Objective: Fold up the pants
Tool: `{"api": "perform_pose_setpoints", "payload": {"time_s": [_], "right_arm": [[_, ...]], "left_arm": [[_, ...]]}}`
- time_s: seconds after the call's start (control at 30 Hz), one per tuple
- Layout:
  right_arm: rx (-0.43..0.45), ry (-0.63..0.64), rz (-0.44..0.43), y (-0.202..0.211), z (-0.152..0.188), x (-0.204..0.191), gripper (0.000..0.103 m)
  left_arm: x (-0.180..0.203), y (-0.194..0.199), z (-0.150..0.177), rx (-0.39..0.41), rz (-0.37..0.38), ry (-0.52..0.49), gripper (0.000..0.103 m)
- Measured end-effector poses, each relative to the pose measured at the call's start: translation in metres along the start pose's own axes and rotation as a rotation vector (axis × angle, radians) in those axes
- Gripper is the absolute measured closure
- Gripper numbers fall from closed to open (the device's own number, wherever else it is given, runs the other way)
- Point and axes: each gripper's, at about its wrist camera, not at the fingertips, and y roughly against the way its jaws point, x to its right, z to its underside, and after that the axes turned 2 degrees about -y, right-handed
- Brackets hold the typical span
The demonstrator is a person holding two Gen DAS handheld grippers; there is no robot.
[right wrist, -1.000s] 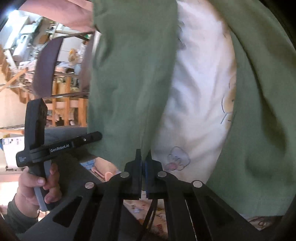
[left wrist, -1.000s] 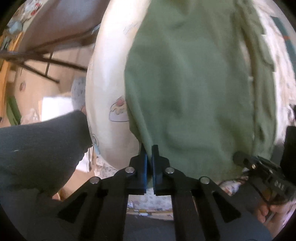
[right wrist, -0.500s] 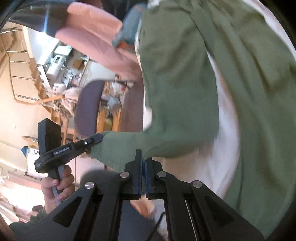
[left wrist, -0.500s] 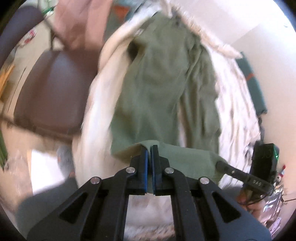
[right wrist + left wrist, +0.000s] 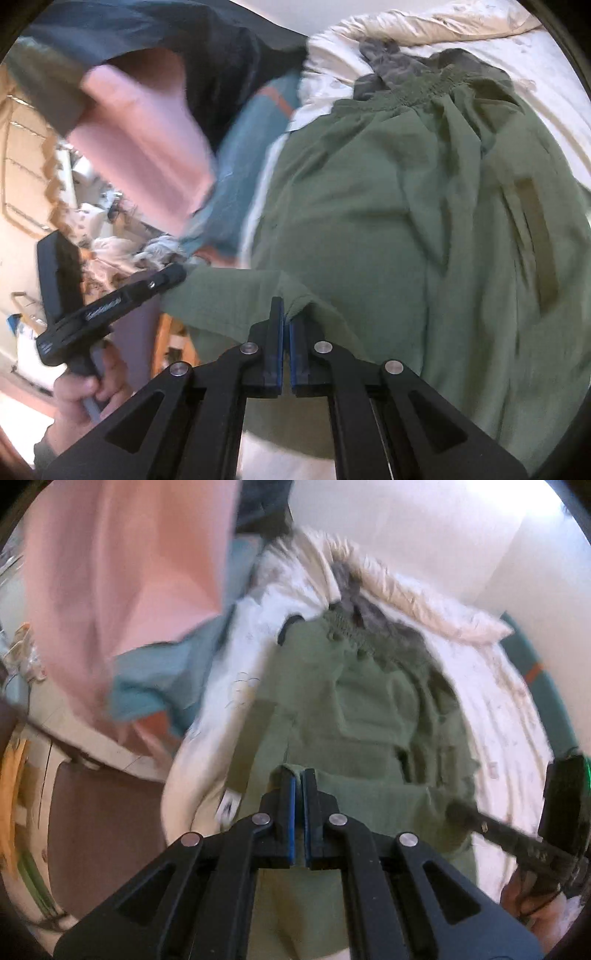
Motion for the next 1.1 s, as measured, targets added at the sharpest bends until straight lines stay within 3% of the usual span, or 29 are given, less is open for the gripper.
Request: {"api": "perform_pose_setpoints", "payload": {"time_s": [0.07,0.13,0.2,0.23,0.27,0.3,0.33,0.37,0.4,0.47,0.53,0.63,0.73,0.83,0.9,0.97,1.03,1.07,1.1], "right_arm": [[-0.024,-0.045,0.047,-0.031,-0.016,0.025,0.1],[-0.024,-0.112,0.065,-0.05,-0.019,0.042,0.096],[-0.02,-0.166,0.059,-0.06,-0.023,0.056,0.093],[-0.021,-0.181,0.062,-0.062,-0.025,0.059,0.091],[-0.021,-0.187,0.064,-0.062,-0.027,0.062,0.084],[-0.019,-0.183,0.069,-0.059,-0.028,0.063,0.069],[-0.01,-0.174,0.07,-0.052,-0.029,0.062,0.059],[0.016,-0.163,0.061,-0.041,-0.03,0.061,0.04],[0.049,-0.154,0.049,-0.033,-0.035,0.06,0.035],[0.112,-0.105,0.041,-0.01,-0.038,0.052,0.035],[0.093,-0.029,0.053,0.002,-0.031,0.04,0.035],[-0.005,0.094,0.061,-0.001,-0.007,0.02,0.035],[-0.115,0.193,0.11,-0.03,0.013,0.011,0.037],[-0.223,0.228,0.201,-0.069,0.016,0.01,0.042],[-0.166,0.274,0.237,-0.077,0.006,0.004,0.044],[-0.03,0.283,0.26,-0.069,-0.013,-0.001,0.042],[0.113,0.248,0.281,-0.053,-0.029,0.0,0.041],[0.16,0.196,0.31,-0.044,-0.035,0.006,0.041],[0.159,0.159,0.309,-0.041,-0.038,0.011,0.041]], "left_arm": [[-0.003,-0.032,-0.009,-0.02,0.009,0.024,0.1],[-0.003,-0.061,-0.01,-0.082,0.011,0.022,0.09],[-0.002,-0.075,-0.012,-0.1,-0.011,-0.004,0.06],[-0.003,-0.074,-0.012,-0.083,-0.01,-0.003,0.055],[-0.007,-0.068,-0.013,-0.056,0.005,0.013,0.041],[-0.01,-0.062,-0.015,-0.031,0.029,0.026,0.031],[-0.014,-0.055,-0.015,-0.005,0.044,0.039,0.03],[-0.02,-0.039,-0.015,0.048,0.068,0.06,0.03],[-0.023,-0.029,-0.015,0.082,0.077,0.063,0.03],[-0.027,-0.006,-0.009,0.153,0.043,0.038,0.025],[-0.026,0.007,0.007,0.169,0.004,-0.05,0.022],[-0.019,-0.009,0.038,0.073,-0.07,-0.222,0.022],[-0.007,-0.031,0.05,0.023,-0.127,-0.306,0.022],[0.01,-0.056,0.04,-0.007,-0.191,-0.349,0.022],[0.016,-0.062,0.022,0.049,-0.249,-0.346,0.022],[0.012,-0.064,-0.004,0.094,-0.296,-0.304,0.022],[0.005,-0.064,-0.021,0.118,-0.356,-0.261,0.022],[-0.003,-0.062,-0.027,0.118,-0.379,-0.219,0.022],[-0.012,-0.058,-0.03,0.116,-0.354,-0.167,0.022]]}}
